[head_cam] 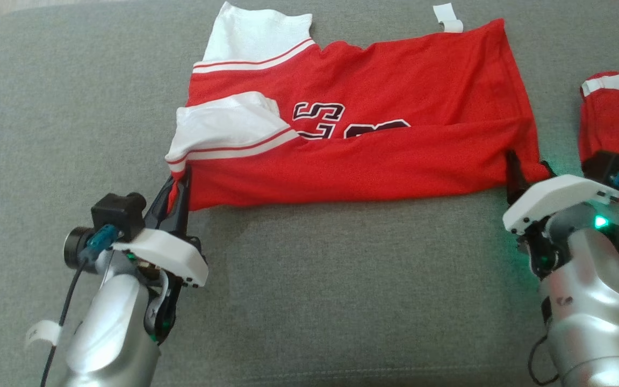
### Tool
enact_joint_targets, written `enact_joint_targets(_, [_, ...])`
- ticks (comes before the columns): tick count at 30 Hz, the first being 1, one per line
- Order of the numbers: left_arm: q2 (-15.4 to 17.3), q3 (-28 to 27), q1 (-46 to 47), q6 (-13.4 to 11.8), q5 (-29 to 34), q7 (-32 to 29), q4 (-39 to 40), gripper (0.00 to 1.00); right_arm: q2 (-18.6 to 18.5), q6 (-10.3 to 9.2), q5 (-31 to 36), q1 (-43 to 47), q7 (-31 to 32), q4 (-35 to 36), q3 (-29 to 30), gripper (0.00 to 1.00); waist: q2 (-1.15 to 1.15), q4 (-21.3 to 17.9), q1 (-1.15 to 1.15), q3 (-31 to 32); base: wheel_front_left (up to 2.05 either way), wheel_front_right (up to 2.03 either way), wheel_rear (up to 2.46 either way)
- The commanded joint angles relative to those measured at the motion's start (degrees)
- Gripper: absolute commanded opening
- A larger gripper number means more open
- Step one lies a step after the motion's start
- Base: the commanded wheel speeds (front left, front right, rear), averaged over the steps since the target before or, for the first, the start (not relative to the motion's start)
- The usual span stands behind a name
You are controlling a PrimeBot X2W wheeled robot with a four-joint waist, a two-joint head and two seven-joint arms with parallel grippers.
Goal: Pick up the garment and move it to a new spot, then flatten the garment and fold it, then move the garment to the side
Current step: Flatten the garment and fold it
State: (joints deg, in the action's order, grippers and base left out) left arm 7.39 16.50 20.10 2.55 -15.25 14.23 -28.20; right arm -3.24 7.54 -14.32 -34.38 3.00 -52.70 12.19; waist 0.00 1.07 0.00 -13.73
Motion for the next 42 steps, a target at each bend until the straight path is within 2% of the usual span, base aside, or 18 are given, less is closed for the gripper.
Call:
enact_joint_targets(1, [1.3,-1.58,1.49,-0.12,0.36,0.76,0.98,0.0,0.35,-0.05,-0.78,-1.72,-0.85,-0.29,-3.28,0.27,0.0,-0.38,0.0,0.19,0.0,0.0,0.0])
enact_joint_targets(2, [1.42,-1.59,1.44,-0.14,0.36,0.76,0.65,0.0,0.35,-0.05,-1.16,-1.87,-1.72,-0.54,-4.37,0.0,0.0,-0.66,0.0,0.34,0.0,0.0,0.0])
enact_joint_targets(9, [2.3,-2.28,-0.02,-0.39,-0.27,0.76,-1.18,0.0,0.35,-0.05,-1.04,-0.8,-7.7,-1.35,-9.11,0.0,0.0,-3.16,0.0,2.32,0.0,0.0,0.0])
enact_joint_targets(14, [2.24,-3.08,-1.76,-0.41,-1.55,0.76,-2.31,0.0,0.35,-0.05,2.01,1.74,-12.72,-0.94,-9.14,0.0,0.0,-4.58,0.0,4.81,0.0,0.0,0.0])
enact_joint_targets(20, [1.57,-4.02,-3.96,-0.37,-3.26,0.76,-1.35,0.0,0.35,-0.05,3.56,5.55,-14.11,1.63,-7.8,0.0,0.0,-5.19,0.0,7.52,0.0,0.0,0.0])
enact_joint_targets(29, [1.77,-3.59,-10.66,-0.08,-5.11,-0.84,2.26,0.0,0.35,-0.05,2.94,13.41,-8.02,8.46,-6.24,0.0,0.0,-5.02,0.0,12.04,0.0,0.0,0.0])
enact_joint_targets(35, [2.7,-2.11,-15.71,0.47,-5.97,-5.17,6.86,0.0,0.36,-0.05,1.63,20.8,-1.34,15.85,-5.19,0.0,0.0,-4.93,0.0,13.8,0.0,0.0,0.0])
enact_joint_targets(39, [2.59,-1.61,-17.2,-0.19,-6.23,-6.79,9.16,0.0,0.36,-0.05,0.93,24.52,2.05,21.18,-4.45,0.0,0.0,-5.0,0.0,13.83,0.0,0.0,0.0])
enact_joint_targets(40, [2.56,-1.32,-17.34,-0.23,-6.23,-7.37,9.32,0.0,0.36,-0.05,1.16,25.13,2.56,22.41,-4.26,0.82,0.0,-5.03,0.0,13.79,0.0,0.0,0.0])
enact_joint_targets(41, [2.58,-1.05,-17.42,-0.35,-6.18,-8.08,9.29,0.0,0.36,-0.05,1.15,25.62,2.94,23.56,-3.92,1.0,0.0,-5.08,0.0,13.71,0.0,0.0,0.0])
enact_joint_targets(42, [2.79,-0.76,-17.37,-0.64,-5.74,-8.48,9.27,0.36,0.36,-0.05,1.17,25.95,3.26,24.66,-3.71,1.0,0.0,-5.14,0.0,13.58,0.0,0.0,0.0])
